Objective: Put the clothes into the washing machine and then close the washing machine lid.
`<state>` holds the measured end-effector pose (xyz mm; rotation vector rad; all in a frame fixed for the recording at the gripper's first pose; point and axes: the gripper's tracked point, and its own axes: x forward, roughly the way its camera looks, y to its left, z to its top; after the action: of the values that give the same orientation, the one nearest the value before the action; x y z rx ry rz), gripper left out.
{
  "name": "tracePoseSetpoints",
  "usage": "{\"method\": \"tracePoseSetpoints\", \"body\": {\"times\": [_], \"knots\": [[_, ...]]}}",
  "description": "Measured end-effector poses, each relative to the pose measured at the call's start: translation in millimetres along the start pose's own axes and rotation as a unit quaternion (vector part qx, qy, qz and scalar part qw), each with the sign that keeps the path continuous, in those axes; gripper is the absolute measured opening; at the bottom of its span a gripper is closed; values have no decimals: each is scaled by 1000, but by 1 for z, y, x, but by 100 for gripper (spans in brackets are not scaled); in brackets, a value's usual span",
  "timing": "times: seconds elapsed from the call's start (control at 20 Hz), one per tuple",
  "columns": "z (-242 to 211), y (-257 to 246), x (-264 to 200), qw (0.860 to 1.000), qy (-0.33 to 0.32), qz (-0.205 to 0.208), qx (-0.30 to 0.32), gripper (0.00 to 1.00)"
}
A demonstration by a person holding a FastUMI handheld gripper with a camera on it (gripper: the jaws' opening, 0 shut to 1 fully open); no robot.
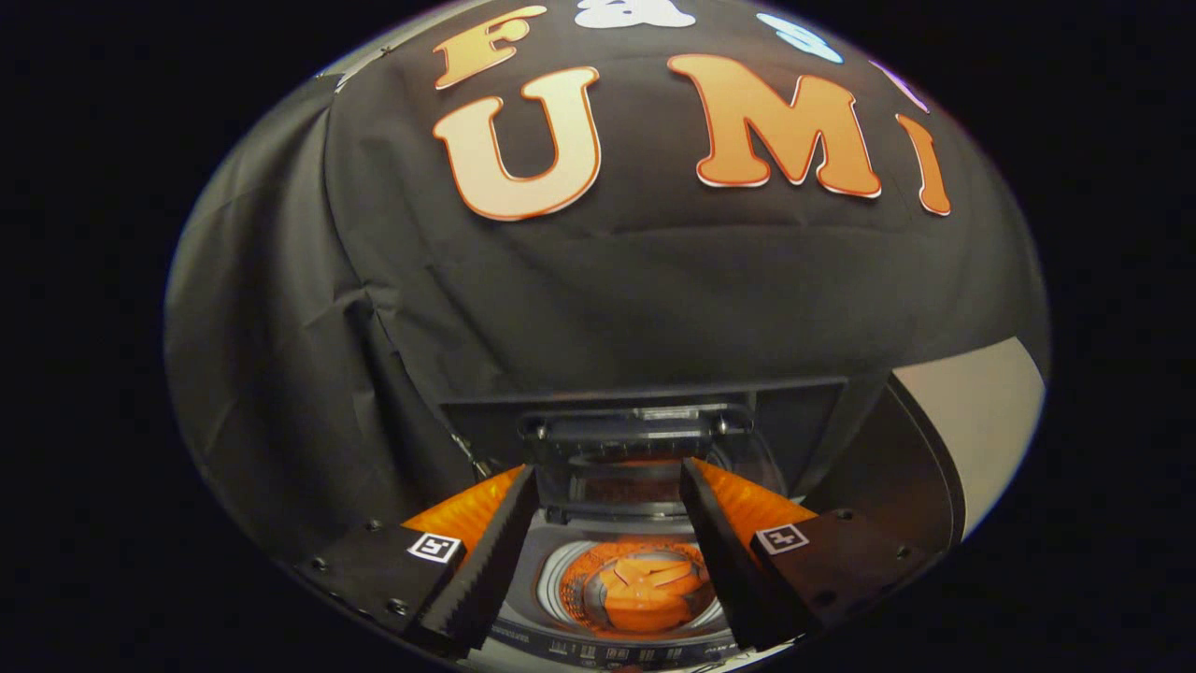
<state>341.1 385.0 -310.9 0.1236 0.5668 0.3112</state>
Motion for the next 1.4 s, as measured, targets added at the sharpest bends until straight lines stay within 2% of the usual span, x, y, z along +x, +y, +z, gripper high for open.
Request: {"method": "tracePoseSetpoints", "body": {"times": [0.45, 0.9, 1.2, 1.4], "knots": [[48, -8, 41, 999, -38, -9, -15, 98], [48, -16, 92, 999, -19, -28, -22, 99], [44, -17, 91, 996, -53, -65, -14, 100], [36, -14, 79, 995, -65, -70, -26, 100]]}}
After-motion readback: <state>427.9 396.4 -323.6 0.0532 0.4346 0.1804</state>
